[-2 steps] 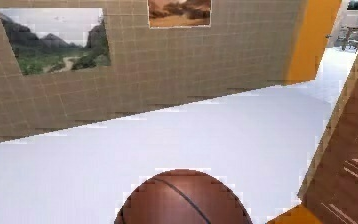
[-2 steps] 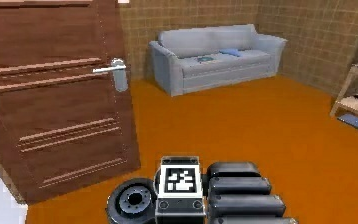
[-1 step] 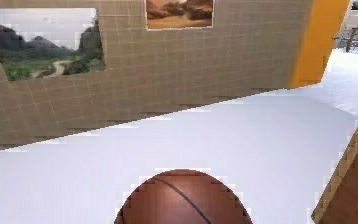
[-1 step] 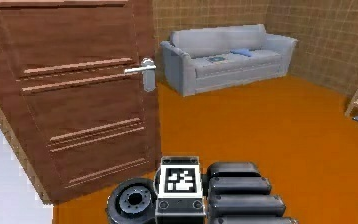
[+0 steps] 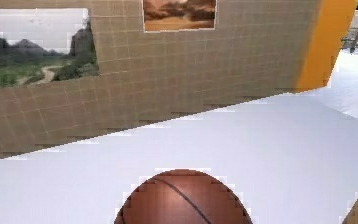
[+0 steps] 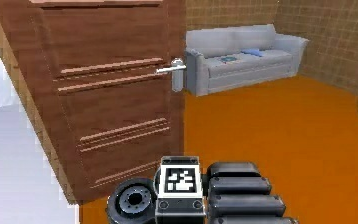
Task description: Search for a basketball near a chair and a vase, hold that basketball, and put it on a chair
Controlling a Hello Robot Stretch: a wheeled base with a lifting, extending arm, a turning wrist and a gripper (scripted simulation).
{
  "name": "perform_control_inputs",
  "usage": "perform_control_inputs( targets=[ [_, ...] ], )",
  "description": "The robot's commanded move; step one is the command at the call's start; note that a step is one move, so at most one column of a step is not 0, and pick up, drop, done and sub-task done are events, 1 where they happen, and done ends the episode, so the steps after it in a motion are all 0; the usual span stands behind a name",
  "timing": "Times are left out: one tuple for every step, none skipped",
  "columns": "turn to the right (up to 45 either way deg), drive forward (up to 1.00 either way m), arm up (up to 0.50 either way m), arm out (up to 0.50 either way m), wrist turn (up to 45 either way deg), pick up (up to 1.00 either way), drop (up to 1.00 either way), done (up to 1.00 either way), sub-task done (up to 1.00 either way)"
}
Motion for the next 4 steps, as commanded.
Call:
perform_control_inputs(
  targets=[
    [12.0,0.0,0.0,0.0,0.0,0.0,0.0,0.0,0.0],
    [0.0,0.95,0.0,0.0,0.0,0.0,0.0,0.0,0.0],
    [24.0,0.0,0.0,0.0,0.0,0.0,0.0,0.0,0.0],
    [0.0,0.4,0.0,0.0,0.0,0.0,0.0,0.0,0.0]
  ],
)
